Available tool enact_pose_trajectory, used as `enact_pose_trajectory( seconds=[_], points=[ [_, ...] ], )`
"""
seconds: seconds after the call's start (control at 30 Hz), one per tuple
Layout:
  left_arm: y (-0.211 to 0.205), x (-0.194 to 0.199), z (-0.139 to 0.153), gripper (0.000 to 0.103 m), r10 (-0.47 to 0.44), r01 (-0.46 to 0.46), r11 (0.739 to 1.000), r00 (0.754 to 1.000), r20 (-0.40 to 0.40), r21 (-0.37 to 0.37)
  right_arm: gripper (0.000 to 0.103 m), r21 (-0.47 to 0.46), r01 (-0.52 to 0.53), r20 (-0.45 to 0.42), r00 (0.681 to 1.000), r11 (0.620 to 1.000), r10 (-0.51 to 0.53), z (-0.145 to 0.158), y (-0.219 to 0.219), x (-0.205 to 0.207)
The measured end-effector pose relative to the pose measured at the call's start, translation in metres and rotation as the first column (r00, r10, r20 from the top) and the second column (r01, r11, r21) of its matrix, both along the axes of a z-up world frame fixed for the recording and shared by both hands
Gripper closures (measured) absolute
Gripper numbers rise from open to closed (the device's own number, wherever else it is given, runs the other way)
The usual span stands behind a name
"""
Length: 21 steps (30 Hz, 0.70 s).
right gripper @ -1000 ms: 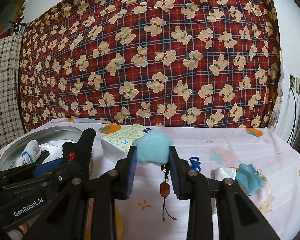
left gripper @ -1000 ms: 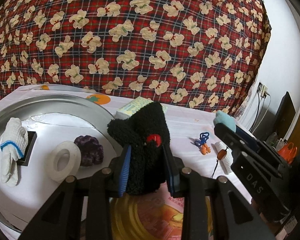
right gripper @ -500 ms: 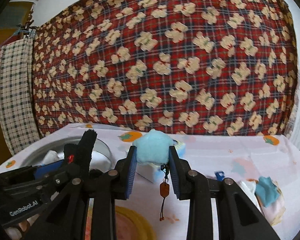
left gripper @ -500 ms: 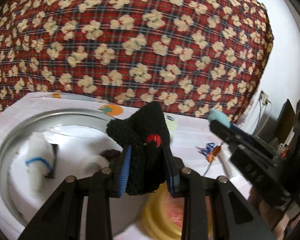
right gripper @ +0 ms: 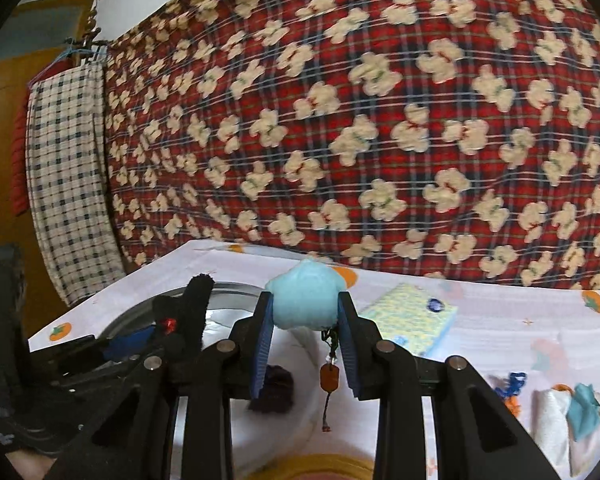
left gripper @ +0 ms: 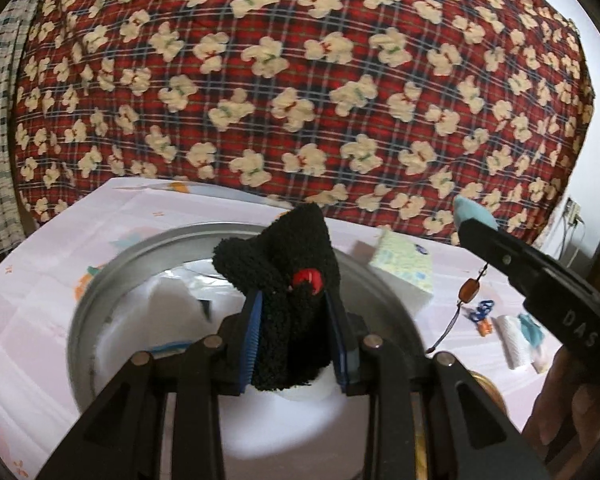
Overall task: Organize soft objects
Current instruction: 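Open the left gripper over the tin dropping the pouch while the right gripper drops the plush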
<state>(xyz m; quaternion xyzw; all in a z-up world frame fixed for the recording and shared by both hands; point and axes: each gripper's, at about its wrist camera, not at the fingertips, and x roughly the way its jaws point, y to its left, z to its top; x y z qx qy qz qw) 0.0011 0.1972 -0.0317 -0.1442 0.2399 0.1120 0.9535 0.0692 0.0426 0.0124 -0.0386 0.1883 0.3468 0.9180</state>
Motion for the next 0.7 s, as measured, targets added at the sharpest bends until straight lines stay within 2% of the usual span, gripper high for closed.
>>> enact_pose_trajectory(
  seconds=[0.3, 0.7],
  points=[
    [0.025, 0.003, -0.010, 0.073, 0.045, -0.044, 0.999, 0.998, -0.050, 0.011, 0.069, -0.070, -0.066, -0.085, 0.995, 0.995, 0.060, -0.012, 0.048, 0.007],
    [0.036, -0.001, -0.015, 0.073, 0.077, -0.074, 0.997, 0.994, -0.073, 0.033, 0.069, -0.100, -0.123, -0.125, 0.986, 0.987, 0.111, -0.020, 0.077, -0.001]
  ],
)
